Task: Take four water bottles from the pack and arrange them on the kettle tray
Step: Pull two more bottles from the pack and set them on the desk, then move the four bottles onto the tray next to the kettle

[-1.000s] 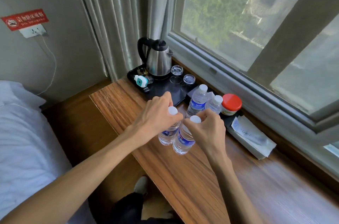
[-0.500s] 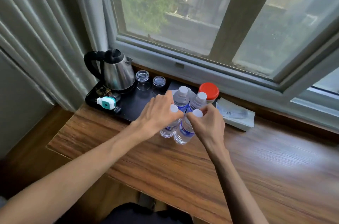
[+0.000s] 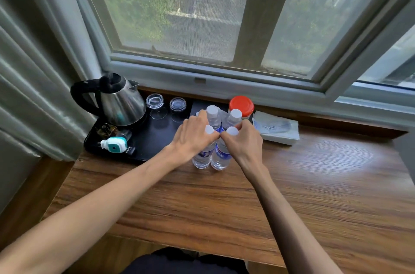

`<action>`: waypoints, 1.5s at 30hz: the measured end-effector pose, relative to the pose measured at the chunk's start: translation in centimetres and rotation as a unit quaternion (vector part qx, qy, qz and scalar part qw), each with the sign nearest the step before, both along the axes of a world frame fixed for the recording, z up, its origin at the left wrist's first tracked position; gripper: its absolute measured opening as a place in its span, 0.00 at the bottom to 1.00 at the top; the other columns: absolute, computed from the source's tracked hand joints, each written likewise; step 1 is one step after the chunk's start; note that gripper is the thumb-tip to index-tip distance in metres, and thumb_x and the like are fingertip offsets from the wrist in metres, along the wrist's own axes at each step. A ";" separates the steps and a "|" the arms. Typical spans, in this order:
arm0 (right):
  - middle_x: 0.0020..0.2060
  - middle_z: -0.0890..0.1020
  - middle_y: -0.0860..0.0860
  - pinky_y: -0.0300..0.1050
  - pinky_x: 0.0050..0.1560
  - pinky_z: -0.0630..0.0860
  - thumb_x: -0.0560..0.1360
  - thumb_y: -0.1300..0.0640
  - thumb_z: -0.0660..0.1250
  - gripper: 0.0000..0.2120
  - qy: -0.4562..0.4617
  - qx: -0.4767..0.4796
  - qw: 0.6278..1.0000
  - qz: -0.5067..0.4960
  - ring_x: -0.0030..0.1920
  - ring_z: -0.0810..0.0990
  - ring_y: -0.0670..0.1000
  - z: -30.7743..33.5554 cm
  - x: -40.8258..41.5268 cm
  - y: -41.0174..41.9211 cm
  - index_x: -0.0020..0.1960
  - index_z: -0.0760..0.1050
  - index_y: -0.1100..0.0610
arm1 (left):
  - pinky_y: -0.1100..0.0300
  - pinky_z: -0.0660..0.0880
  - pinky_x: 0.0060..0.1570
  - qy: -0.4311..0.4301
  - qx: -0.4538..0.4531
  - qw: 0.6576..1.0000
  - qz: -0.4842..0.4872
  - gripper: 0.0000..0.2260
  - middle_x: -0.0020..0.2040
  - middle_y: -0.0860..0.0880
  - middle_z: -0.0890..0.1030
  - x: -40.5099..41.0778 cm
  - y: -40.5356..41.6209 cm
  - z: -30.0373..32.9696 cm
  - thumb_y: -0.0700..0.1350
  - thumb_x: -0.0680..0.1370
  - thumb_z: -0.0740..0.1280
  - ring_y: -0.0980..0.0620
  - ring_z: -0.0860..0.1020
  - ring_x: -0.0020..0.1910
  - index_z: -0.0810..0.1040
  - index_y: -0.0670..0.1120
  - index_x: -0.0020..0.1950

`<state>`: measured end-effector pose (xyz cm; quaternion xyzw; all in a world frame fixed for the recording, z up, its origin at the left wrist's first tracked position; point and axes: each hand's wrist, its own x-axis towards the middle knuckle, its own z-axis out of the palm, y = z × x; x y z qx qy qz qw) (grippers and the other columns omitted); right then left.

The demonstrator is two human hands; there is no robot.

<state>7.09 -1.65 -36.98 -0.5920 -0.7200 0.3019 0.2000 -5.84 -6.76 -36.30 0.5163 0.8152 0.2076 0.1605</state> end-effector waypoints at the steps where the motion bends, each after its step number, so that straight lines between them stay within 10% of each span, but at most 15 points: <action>1: 0.42 0.82 0.54 0.47 0.42 0.70 0.68 0.48 0.70 0.15 0.002 -0.003 1.000 0.003 0.46 0.79 0.58 -0.2 -0.1 0.0 0.47 0.74 0.58 | 0.48 0.73 0.41 -0.003 -0.001 1.000 0.001 0.19 0.48 0.41 0.82 -0.2 0.0 -0.1 0.54 0.72 0.70 0.34 0.79 0.48 0.72 0.41 0.51; 32: 0.39 0.76 0.47 0.44 0.41 0.65 0.69 0.46 0.72 0.17 -0.040 -0.028 0.997 0.051 0.46 0.78 0.56 -1.0 -0.1 1.0 0.49 0.70 0.54 | 0.52 0.69 0.34 -0.112 0.065 0.991 0.034 0.17 0.33 0.49 0.79 -0.9 -0.6 -2.7 0.53 0.70 0.73 0.44 0.77 0.35 0.68 0.46 0.45; 39: 0.50 0.83 0.52 0.48 0.44 0.72 0.67 0.41 0.73 0.24 -0.051 -0.029 0.997 0.043 0.52 0.81 0.59 -1.8 1.1 0.1 0.54 0.69 0.53 | 0.68 0.66 0.31 -0.157 0.079 0.984 0.026 0.23 0.30 0.56 0.73 -1.2 -2.1 -3.7 0.56 0.66 0.79 0.63 0.74 0.31 0.72 0.48 0.50; 45: 0.55 0.81 0.50 0.51 0.50 0.77 0.62 0.33 0.74 0.35 -0.039 -0.041 0.998 0.012 0.56 0.80 0.56 -3.8 2.5 -1.7 0.60 0.68 0.50 | 0.62 0.68 0.40 -0.139 0.017 0.989 0.053 0.38 0.44 0.55 0.72 -2.1 -3.7 -5.9 0.63 0.60 0.80 0.55 0.73 0.42 0.68 0.50 0.62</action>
